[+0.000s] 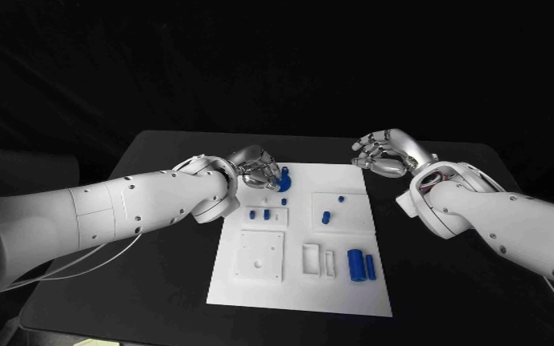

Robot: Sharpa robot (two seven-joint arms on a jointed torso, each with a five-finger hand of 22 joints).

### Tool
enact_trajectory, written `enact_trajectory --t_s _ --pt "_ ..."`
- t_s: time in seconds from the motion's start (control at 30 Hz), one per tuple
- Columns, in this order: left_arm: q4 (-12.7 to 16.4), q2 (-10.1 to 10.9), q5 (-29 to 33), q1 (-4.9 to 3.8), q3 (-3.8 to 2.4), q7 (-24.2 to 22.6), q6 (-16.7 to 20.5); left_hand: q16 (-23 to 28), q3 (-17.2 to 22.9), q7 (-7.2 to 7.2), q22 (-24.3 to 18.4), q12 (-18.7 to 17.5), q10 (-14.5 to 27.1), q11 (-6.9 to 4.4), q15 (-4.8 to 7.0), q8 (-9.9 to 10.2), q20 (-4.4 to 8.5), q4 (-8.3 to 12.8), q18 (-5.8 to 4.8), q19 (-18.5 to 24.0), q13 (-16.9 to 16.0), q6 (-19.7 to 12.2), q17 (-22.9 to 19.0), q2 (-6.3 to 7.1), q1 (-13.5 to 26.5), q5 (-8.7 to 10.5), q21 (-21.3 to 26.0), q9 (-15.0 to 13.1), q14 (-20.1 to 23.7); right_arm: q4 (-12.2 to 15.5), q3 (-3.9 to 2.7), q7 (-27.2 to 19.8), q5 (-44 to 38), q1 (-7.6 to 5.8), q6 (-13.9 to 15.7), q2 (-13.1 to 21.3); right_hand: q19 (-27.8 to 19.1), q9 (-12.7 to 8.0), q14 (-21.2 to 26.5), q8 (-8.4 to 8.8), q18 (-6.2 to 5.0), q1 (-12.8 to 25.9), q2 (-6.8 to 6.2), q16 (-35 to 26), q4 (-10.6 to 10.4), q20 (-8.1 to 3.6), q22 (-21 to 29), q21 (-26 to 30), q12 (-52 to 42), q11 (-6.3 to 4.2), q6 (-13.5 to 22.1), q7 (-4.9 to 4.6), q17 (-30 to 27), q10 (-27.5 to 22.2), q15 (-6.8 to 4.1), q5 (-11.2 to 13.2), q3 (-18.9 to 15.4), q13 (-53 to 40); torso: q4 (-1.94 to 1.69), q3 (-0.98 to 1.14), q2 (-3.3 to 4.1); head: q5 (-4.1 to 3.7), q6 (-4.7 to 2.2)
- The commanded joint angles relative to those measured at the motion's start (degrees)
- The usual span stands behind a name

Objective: Assemble the parts on the task board

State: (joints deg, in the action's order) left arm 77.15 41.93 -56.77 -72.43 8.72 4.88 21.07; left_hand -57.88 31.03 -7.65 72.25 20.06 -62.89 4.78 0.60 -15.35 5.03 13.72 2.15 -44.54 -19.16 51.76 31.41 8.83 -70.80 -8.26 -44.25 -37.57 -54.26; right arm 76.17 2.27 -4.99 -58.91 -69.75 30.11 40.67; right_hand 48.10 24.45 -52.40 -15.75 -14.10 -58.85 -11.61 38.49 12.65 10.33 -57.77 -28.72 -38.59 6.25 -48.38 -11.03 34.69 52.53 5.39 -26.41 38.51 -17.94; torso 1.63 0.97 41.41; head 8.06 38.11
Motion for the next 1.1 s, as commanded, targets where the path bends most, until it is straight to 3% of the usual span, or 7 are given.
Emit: enact_trajectory --t_s 0.03,0.2,0.3,0.43,0.8,0.97,1.1 --pt "-1.3 -1.07 -7.14 -0.07 -0.02 -6.69 -2.02 0.65 1.18 -0.45 0.22 -3.61 -0.59 0.79 -0.64 0.49 0.64 2.32 0.18 -0.41 1.54 0.09 -0.39 -0.48 0.57 -0.55 0.48 0.91 -0.16 -0.07 -0.01 -0.69 -0.47 0.0 -0.2 -0.11 -0.49 -0.09 0.48 -0.39 -0.9 0.4 0.23 0.2 -0.13 -0.02 -0.07 0.18 -0.24 -0.02 0.0 -0.14 -0.07 -0.3 -0.02 -0.27 -0.1 0.09 0.08 -0.02 0.04 -0.1 -0.12" --pt "-2.72 -2.8 -13.35 -0.06 0.0 -7.14 -2.86 0.54 1.62 0.07 0.69 -6.45 -1.2 0.75 -0.49 0.92 0.69 2.78 0.37 -0.91 2.65 0.09 -0.36 0.01 0.34 -1.08 0.57 1.63 -0.71 -0.13 -0.01 -0.7 -0.47 0.0 -0.24 -0.13 -0.49 -0.1 0.49 -0.4 -0.9 0.4 0.24 0.21 -0.14 -0.02 -0.08 0.19 -0.25 -0.01 0.0 -0.14 -0.09 -0.31 -0.02 -0.28 -0.09 0.11 0.08 -0.01 0.06 -0.25 -0.13" --pt "-3.24 -3.83 -17.34 -0.05 0.04 -6.86 -3.35 -1.03 1.61 0.38 1.55 -8.05 -1.89 0.48 0.03 1.07 1.17 2.86 0.59 -2.09 3.13 0.15 0.41 0.59 -0.67 -4.33 -0.27 2.02 -1.99 -0.13 -0.01 -0.71 -0.47 0.0 -0.24 -0.23 -0.49 -0.11 0.49 -0.4 -0.9 0.4 0.25 0.21 -0.14 -0.02 -0.08 0.19 -0.26 -0.01 -0.01 -0.14 -0.1 -0.31 -0.02 -0.29 -0.09 0.12 0.04 -0.03 0.07 -0.37 -0.09" --pt "-3.72 -4.78 -21.51 -0.03 0.09 -6.24 -4.51 -2.72 1.26 0.64 2.5 -9.39 -2.32 0.4 0.28 1.17 1.47 2.87 0.71 -2.73 3.42 0.15 1.24 1.23 -1.12 -5.9 -1.02 2.33 -2.45 -0.12 -0.01 -0.73 -0.47 0.01 -0.28 -0.28 -0.49 -0.11 0.49 -0.4 -0.9 0.39 0.26 0.22 -0.14 -0.02 -0.08 0.2 -0.26 -0.01 0.0 -0.14 -0.1 -0.32 -0.02 -0.3 -0.08 0.13 0.09 -0.06 0.07 -0.47 -0.05" --pt "-5.13 -6.56 -28.28 0.09 0.18 -3.52 -9.98 -3.42 1.06 0.33 3.44 -12.8 -0.86 1.2 -0.44 1.3 0.91 2.28 0.86 -2.19 4.46 0.36 1.36 2.43 0.89 -4.42 -0.9 2.98 -0.93 -0.16 -0.02 -0.77 -0.47 0.01 -0.31 -0.42 -0.48 -0.14 0.49 -0.42 -0.9 0.4 0.28 0.24 -0.16 -0.01 -0.1 0.21 -0.3 -0.01 0.0 -0.15 -0.13 -0.32 -0.01 -0.32 -0.08 0.18 0.04 0.01 0.03 -0.62 0.12" --pt "-6.5 -7.39 -29.29 0.17 1.24 -3.32 -9.86 -2.89 1.43 0.35 3.44 -13.6 -0.45 1.43 -0.71 1.26 0.57 2.21 0.82 -1.51 4.9 0.53 1.01 2.02 0.9 -4.46 -0.38 3.12 -0.2 -0.12 -0.02 -0.78 -0.47 0.01 -0.27 -0.41 -0.48 -0.15 0.49 -0.43 -0.9 0.41 0.28 0.26 -0.16 -0.01 -0.1 0.21 -0.31 -0.01 0.0 -0.15 -0.14 -0.31 -0.01 -0.33 -0.08 0.19 -0.04 0.02 0.04 -0.72 0.15" --pt "-7.57 -7.92 -29.67 0.5 1.33 -3.27 -10.01 -2.9 1.45 0.32 3.46 -13.69 -0.47 1.45 -0.73 1.24 0.55 2.17 0.83 -1.5 4.96 0.58 0.99 1.92 0.93 -4.46 -0.36 3.14 -0.2 -0.07 -0.02 -0.8 -0.47 0.01 -0.31 -0.46 -0.48 -0.16 0.49 -0.43 -0.9 0.42 0.29 0.27 -0.17 -0.01 -0.11 0.21 -0.33 -0.01 0.0 -0.15 -0.15 -0.31 -0.01 -0.34 -0.09 0.21 0.03 -0.02 0.07 -0.73 0.22"
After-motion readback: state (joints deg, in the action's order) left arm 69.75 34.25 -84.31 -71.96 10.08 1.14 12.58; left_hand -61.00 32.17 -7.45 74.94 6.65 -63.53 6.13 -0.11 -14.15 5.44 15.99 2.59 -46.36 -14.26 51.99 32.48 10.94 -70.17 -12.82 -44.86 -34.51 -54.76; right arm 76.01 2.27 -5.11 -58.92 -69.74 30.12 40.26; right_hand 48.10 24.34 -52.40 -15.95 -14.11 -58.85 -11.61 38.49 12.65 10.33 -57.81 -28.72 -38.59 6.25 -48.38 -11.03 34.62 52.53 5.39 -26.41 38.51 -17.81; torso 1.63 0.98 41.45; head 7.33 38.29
